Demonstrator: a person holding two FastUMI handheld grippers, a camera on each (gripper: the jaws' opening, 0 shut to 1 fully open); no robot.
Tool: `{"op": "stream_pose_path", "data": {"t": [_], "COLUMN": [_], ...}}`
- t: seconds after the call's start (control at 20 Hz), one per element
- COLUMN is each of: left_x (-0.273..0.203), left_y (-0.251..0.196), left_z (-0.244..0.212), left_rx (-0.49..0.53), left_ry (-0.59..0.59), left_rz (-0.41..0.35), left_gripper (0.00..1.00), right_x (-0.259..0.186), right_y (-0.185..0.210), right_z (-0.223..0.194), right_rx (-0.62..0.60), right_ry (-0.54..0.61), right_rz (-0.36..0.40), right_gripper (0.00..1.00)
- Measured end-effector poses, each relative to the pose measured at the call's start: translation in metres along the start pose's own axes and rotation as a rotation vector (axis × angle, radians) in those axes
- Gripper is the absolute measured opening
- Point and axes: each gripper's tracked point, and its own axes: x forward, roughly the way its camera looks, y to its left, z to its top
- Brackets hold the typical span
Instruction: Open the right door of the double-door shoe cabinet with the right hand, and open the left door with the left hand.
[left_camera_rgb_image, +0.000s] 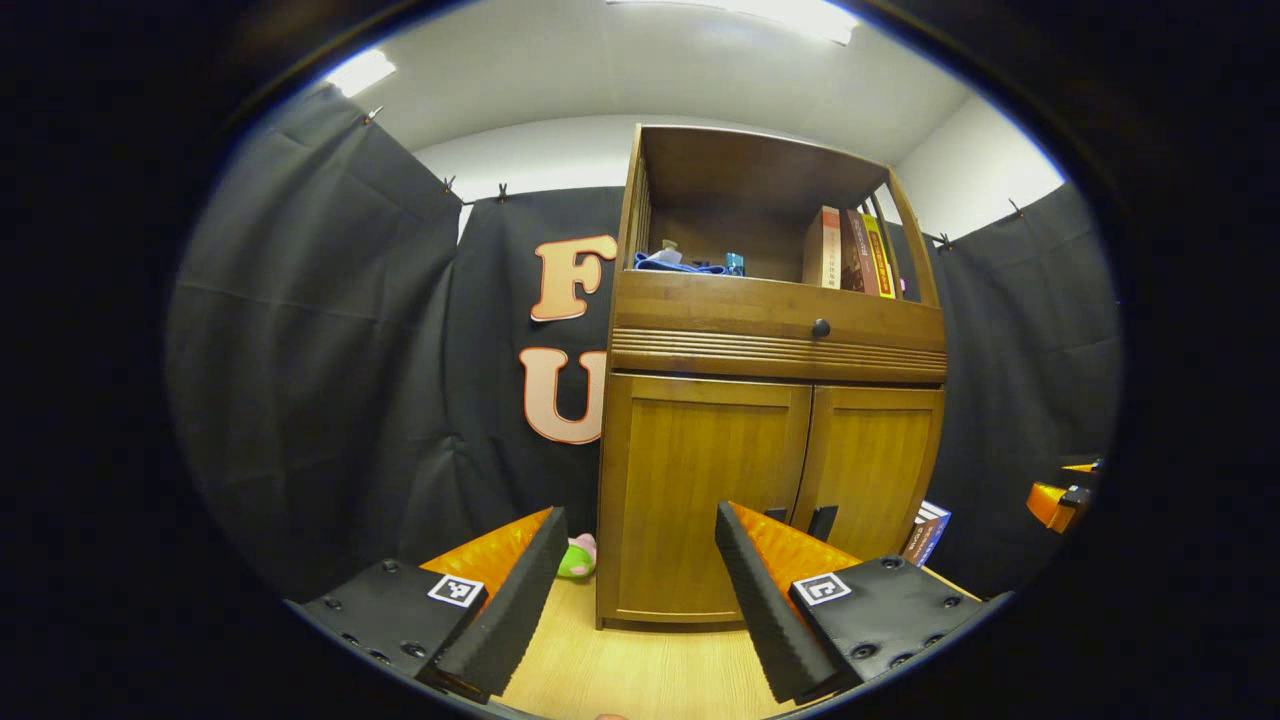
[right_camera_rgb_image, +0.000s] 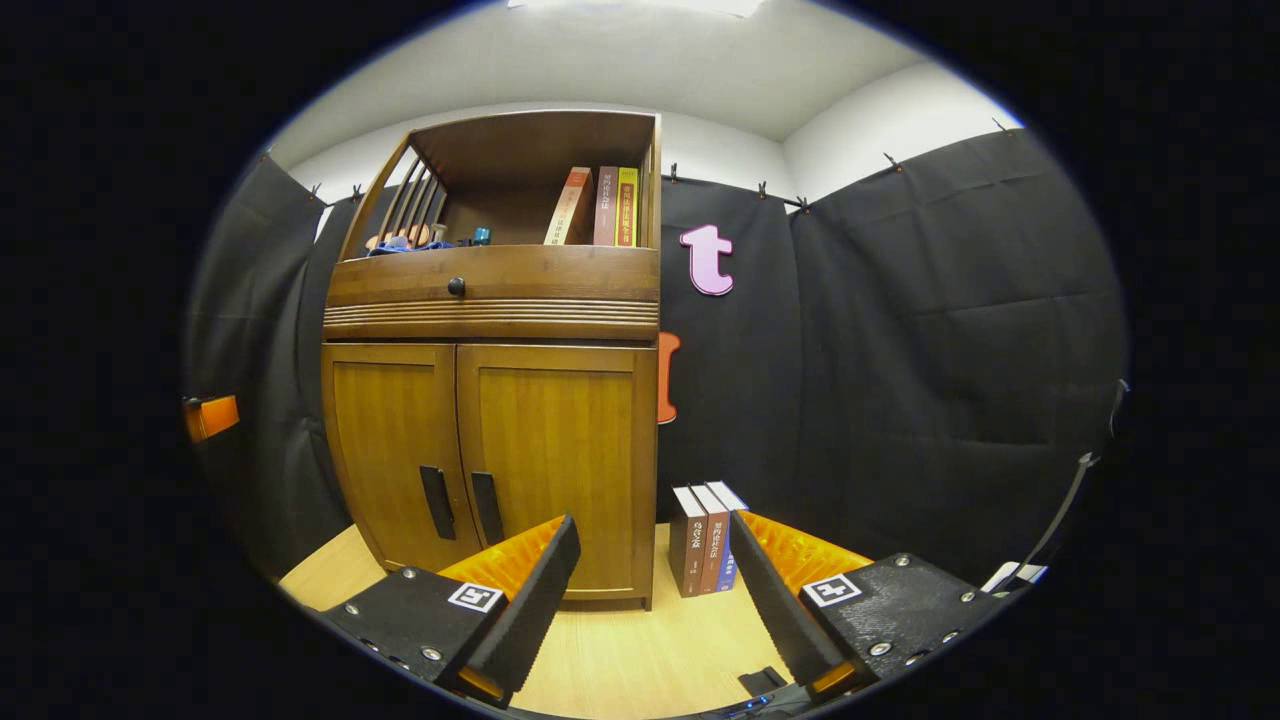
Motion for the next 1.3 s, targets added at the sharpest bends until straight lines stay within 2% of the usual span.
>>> {"op": "stream_pose_path", "data": {"t": [0.05,0.1,0.2,0.3,0.35,0.4,0.45,0.6,0.7,1.0,1.2,1.3], "left_x": [0.003,0.006,0.01,0.013,0.014,0.014,0.014,0.013,0.011,-0.002,-0.008,-0.01], "left_y": [0.007,0.014,0.021,0.025,0.026,0.026,0.027,0.032,0.037,0.059,0.071,0.077], "left_z": [0.0,0.0,0.003,0.008,0.007,0.007,0.006,0.0,-0.002,0.001,-0.001,-0.002], "left_rx": [0.0,0.003,0.005,0.004,0.0,-0.005,-0.009,-0.009,-0.015,-0.016,-0.012,-0.006], "left_ry": [-0.004,-0.011,-0.018,-0.028,-0.029,-0.029,-0.029,-0.017,-0.012,-0.024,-0.013,-0.006], "left_rz": [-0.003,-0.004,-0.013,-0.025,-0.029,-0.035,-0.039,-0.038,-0.033,0.004,0.032,0.051], "left_gripper": [0.96,0.96,0.95,0.96,0.95,0.95,0.95,0.95,0.98,0.95,0.99,0.97], "right_x": [0.0,-0.003,-0.008,-0.011,-0.011,-0.01,-0.008,0.0,0.016,0.068,0.106,0.124], "right_y": [0.007,0.013,0.027,0.035,0.037,0.04,0.044,0.056,0.074,0.122,0.148,0.158], "right_z": [0.001,0.0,-0.002,-0.002,-0.004,-0.006,-0.006,-0.011,-0.023,-0.059,-0.081,-0.087], "right_rx": [-0.004,-0.007,-0.005,-0.004,0.001,0.008,0.016,0.036,0.049,0.054,-0.002,-0.005], "right_ry": [-0.005,-0.005,-0.001,0.001,0.011,0.018,0.019,0.029,0.038,0.1,0.11,0.103], "right_rz": [-0.006,-0.012,-0.006,-0.002,-0.001,0.003,0.008,0.026,0.046,0.131,0.143,0.157], "right_gripper": [0.93,0.84,0.95,0.93,1.0,1.0,0.93,0.93,0.93,0.93,0.94,0.93]}}
